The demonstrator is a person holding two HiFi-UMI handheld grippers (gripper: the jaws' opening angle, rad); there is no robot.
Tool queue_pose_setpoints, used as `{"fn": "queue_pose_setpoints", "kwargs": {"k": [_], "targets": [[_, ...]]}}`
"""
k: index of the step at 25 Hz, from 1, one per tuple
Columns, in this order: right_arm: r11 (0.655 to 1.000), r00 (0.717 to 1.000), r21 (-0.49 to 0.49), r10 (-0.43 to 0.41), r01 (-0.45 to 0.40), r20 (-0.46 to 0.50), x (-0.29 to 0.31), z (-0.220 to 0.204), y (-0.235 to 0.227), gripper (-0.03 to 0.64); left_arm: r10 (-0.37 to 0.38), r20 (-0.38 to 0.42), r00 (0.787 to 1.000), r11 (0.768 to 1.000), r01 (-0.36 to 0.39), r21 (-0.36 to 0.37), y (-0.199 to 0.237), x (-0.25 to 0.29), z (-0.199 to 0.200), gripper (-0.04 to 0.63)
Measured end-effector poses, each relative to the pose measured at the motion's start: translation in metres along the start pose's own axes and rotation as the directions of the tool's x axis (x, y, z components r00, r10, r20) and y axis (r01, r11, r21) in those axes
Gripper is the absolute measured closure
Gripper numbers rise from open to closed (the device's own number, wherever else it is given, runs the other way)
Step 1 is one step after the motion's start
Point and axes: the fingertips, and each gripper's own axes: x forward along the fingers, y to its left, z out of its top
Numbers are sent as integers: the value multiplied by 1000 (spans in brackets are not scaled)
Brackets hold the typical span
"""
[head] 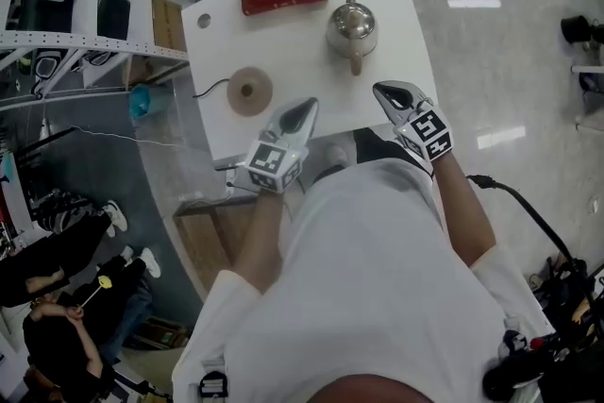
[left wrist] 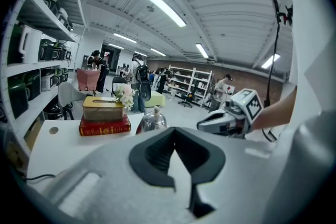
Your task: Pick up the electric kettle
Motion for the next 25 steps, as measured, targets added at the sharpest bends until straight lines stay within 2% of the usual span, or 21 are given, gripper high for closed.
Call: {"fn": "queue_pose_setpoints", "kwargs": {"k": [9, 15, 25], "targets": [[996, 994, -22, -81, 83, 72, -25, 9, 25, 614, -5, 65, 998, 998, 1, 59, -20, -35, 4, 594], [992, 986, -21, -120, 123, 115, -47, 22, 48, 614, -25, 107, 994, 998, 18, 64, -42, -66, 18, 594], [986, 976, -9, -165, 168, 142, -76, 24, 82, 614, -37, 116, 993, 994, 25, 111, -65, -98, 18, 594]]}}
